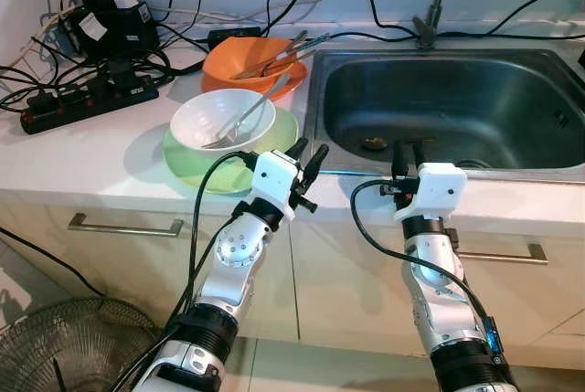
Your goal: Kitchen organization
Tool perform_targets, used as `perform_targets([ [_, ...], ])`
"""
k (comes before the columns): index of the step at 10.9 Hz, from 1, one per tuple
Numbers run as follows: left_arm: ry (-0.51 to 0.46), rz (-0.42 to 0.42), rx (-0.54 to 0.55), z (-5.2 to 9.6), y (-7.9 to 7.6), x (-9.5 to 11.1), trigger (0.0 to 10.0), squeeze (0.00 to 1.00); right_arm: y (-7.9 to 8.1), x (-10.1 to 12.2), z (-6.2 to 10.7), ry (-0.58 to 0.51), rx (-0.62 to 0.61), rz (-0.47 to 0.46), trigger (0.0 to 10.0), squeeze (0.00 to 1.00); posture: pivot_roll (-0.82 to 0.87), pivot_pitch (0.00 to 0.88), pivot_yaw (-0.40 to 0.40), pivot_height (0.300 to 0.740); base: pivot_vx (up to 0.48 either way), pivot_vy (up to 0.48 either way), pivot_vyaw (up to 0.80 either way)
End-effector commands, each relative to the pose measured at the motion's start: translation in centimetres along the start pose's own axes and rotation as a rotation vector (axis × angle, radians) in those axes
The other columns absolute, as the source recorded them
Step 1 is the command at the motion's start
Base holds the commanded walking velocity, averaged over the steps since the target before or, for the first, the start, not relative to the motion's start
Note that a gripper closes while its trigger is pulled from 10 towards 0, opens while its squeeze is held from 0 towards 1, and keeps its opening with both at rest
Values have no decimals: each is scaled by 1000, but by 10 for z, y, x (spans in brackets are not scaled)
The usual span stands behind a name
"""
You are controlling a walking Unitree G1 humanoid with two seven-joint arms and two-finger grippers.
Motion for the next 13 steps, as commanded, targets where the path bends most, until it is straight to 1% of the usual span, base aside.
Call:
perform_targets([
  [1, 3, -2, 17, 2, 2, -1, 10000, 0, -4, -4, 3, 23, -23, 2, 10000, 0, 9, 50, 103, 740, 0, 0, 0],
  [3, 13, -26, 11, 2, 1, -3, 10000, 0, -4, -4, 3, 24, -23, 3, 10000, 0, 8, 50, 102, 740, 0, 0, 0],
  [10, 1, -19, 15, 2, 1, -1, 10000, 0, -4, -6, 5, 29, -25, 2, 10000, 0, 7, 51, 104, 740, 0, -480, 0],
  [11, 0, -20, 15, 2, 1, 0, 10000, 0, -4, -6, 5, 29, -25, 2, 10000, 0, 7, 51, 104, 740, 0, -311, 0],
  [13, -6, -8, 19, 3, 1, 0, 10000, 0, -4, -5, 5, 25, -26, 0, 10000, 0, 6, 53, 103, 740, 0, 0, 0],
])
Point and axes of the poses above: a point about 5 cm out from each wrist's last joint towards the gripper, its own z axis pointing back from the gripper into the wrist, its own x axis along the axis of the wrist's last joint, y = z × x, the point moved 3 cm from there along -z, pointing out of the wrist towards the gripper, and after that the axes turned 14 degrees about -z, right-handed, at the moved point
